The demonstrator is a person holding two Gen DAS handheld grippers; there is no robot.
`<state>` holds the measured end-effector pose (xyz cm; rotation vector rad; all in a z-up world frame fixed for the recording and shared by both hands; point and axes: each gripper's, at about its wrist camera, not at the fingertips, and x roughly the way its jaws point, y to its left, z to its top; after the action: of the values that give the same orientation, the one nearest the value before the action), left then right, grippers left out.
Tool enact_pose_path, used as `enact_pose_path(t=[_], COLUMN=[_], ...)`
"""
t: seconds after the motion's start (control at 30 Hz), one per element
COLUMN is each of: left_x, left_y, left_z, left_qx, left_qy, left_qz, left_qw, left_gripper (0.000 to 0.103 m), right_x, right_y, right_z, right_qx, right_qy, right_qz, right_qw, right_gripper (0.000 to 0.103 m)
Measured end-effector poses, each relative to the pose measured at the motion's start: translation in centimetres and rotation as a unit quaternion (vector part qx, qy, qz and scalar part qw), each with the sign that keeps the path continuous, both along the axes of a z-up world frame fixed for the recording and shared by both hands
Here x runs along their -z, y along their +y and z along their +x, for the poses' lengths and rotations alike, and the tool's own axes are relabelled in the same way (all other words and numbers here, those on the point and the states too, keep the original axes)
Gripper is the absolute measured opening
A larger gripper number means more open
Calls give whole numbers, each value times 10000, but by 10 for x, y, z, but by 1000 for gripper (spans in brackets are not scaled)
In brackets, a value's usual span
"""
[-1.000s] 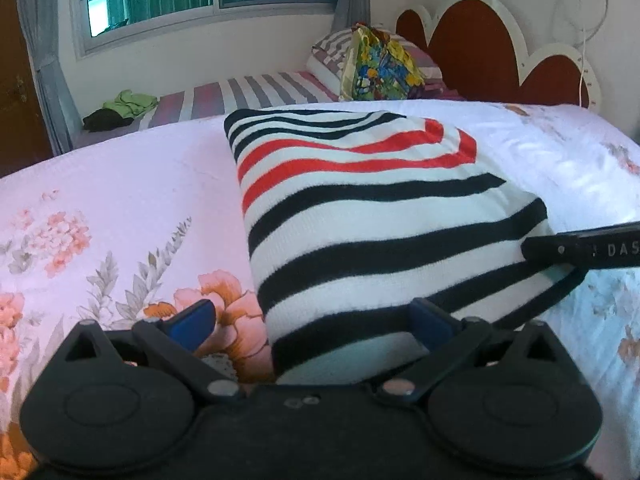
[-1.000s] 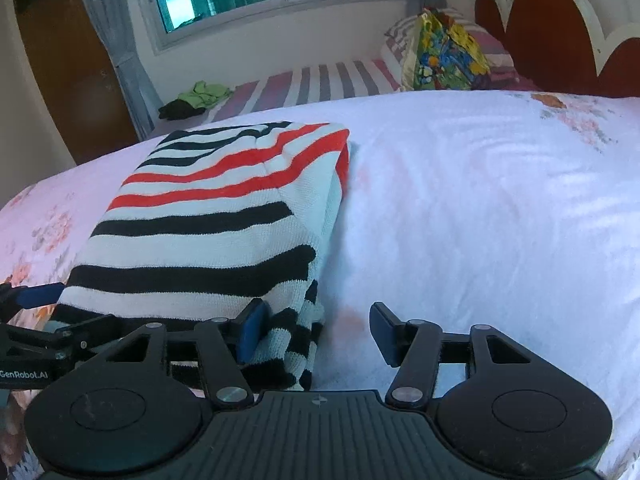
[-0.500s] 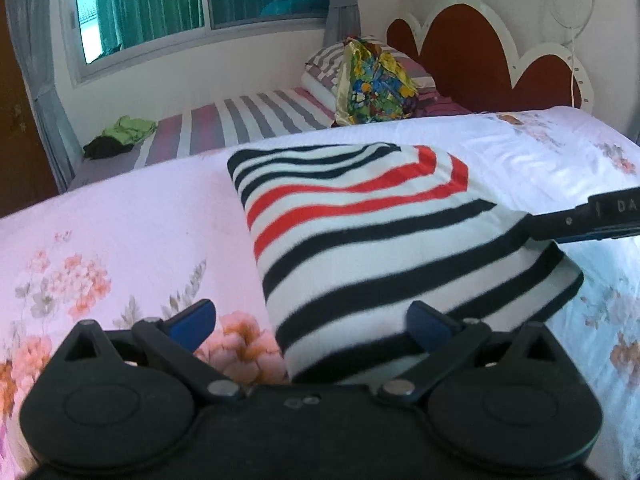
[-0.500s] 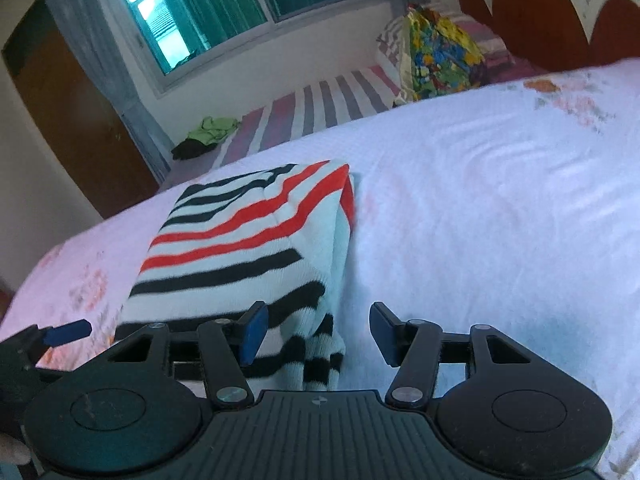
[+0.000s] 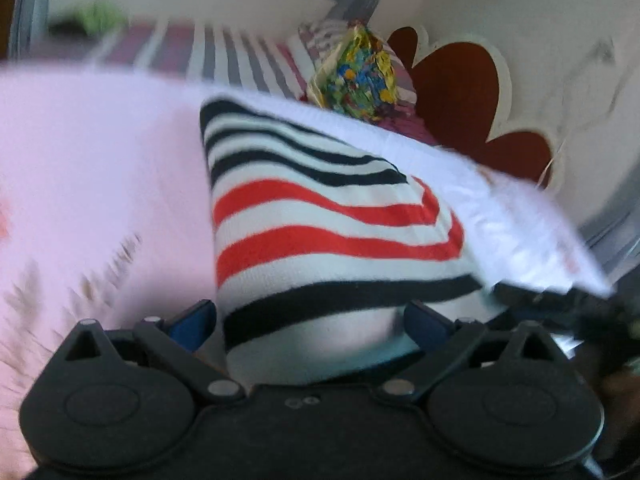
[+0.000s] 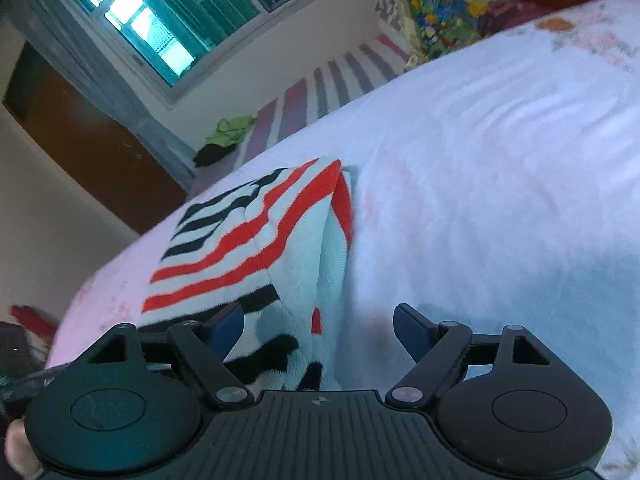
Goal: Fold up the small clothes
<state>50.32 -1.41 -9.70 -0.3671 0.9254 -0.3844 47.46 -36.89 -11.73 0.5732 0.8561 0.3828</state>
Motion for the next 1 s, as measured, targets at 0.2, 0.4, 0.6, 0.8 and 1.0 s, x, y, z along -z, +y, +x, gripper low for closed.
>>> enact_pose_path(t=[0.2,0.4,0.6,0.8,1.0], left_x=[12,13,13,12,15], left_y=[5,1,1,6,8], left_z=[13,18,20,18,17], left_qx=[212,433,535,715,660], left_qy=[226,140,166,237,254], left_qz=[-278,-174,-160,-176,-359], left_qw=[9991,9988,9983,9970,9969], left_gripper=[97,97,97,97,96], right_x=[10,9,7,8,20], right_y=[-4,-2,21,13,-5], right_z=[14,21,29,32,35], right_qx=[-234,-414,-678,-782,-608], right_qy=[194,190,233,375,534], right_qz=[191,197,89,357,1004], right_qw=[9994,9988,9974,9956,9916], right_gripper=[81,81,81,81,81])
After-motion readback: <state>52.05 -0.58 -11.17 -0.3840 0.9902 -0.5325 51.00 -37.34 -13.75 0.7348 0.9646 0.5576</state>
